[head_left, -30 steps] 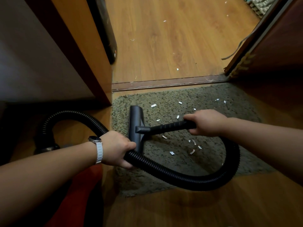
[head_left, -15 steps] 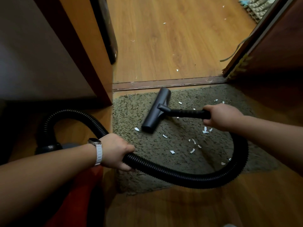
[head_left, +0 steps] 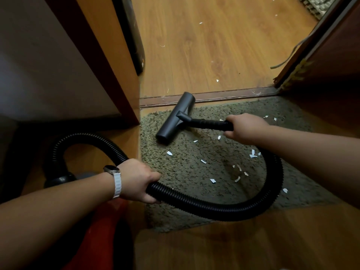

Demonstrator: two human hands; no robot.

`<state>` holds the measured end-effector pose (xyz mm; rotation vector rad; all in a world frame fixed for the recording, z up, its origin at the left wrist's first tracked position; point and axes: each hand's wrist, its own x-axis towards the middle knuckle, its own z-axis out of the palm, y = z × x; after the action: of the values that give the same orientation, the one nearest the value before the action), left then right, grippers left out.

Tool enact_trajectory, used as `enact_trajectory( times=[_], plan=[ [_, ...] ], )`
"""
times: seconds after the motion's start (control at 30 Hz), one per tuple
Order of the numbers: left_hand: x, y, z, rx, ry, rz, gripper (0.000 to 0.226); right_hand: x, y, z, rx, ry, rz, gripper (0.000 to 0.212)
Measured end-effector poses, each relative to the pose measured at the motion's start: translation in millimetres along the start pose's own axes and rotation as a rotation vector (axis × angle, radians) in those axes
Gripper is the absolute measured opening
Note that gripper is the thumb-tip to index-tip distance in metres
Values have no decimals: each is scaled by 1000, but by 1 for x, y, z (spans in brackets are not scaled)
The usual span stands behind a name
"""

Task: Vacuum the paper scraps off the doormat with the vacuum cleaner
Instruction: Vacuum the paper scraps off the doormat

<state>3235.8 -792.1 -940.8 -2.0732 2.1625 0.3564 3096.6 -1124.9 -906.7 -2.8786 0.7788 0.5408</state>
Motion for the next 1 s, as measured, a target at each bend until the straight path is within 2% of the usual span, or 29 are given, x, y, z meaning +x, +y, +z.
enact_trajectory(
  times=[0.17, 0.43, 0.57, 0.77, 0.9, 1.0],
  plan=[
    [-2, -6, 4, 19, -34, -41, 55, -11, 5, 3, -35, -6, -43, 22],
    [13, -6, -5, 52, -48, -90, 70, -34, 54, 5, -7, 21, 132, 21],
    [14, -2, -5, 48, -45, -85, 66, -37, 66, 6, 5, 8, 131, 22],
    [7, 7, 2, 2, -106, -30, 53, -35, 40, 8, -32, -61, -60, 21],
    [3, 9, 5, 26, -141, -11, 56, -35, 14, 14, -129, -32, -260, 25],
    [-2, 11, 4, 24, -173, 15, 60, -35, -3, 18, -155, -19, -342, 28]
  ],
)
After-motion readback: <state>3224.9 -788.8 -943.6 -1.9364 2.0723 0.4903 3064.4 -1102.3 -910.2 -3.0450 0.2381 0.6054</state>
